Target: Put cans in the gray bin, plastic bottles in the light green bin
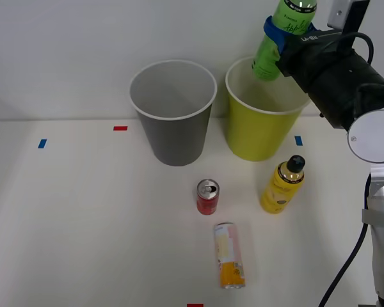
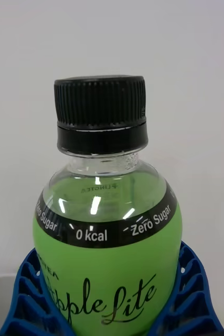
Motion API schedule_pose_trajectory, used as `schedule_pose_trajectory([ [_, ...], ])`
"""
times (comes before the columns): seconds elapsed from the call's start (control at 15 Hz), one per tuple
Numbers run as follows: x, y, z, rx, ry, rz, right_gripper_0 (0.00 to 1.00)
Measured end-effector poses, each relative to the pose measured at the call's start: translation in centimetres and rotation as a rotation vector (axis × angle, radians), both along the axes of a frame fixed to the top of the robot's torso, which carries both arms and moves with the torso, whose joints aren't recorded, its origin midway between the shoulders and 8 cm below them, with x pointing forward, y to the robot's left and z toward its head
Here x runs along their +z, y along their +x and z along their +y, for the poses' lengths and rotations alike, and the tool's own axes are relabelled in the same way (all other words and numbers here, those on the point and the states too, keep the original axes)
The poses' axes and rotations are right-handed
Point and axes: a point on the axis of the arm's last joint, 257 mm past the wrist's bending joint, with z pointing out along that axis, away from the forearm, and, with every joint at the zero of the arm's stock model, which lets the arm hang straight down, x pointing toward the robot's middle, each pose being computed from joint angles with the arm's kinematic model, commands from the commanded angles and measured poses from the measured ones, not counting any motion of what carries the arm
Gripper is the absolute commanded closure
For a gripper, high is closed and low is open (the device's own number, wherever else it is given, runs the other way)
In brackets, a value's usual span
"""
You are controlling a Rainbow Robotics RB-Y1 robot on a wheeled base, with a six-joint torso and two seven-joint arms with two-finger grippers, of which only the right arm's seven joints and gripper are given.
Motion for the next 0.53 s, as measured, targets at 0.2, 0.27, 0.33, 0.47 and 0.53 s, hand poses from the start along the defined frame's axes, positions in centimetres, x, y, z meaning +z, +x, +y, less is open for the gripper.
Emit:
schedule_pose_trajectory([
  [0.2,-0.3,0.6,0.2,-0.014,-0.029,0.012,1.0],
  [0.27,-0.6,1.1,0.6,-0.005,-0.023,0.024,1.0],
  [0.33,-0.8,1.6,0.8,-0.001,-0.019,0.033,1.0],
  [0.47,-0.5,2.1,1.2,0.003,-0.014,0.034,1.0],
  [0.53,-0.3,2.2,1.1,-0.001,-0.017,0.028,0.85],
])
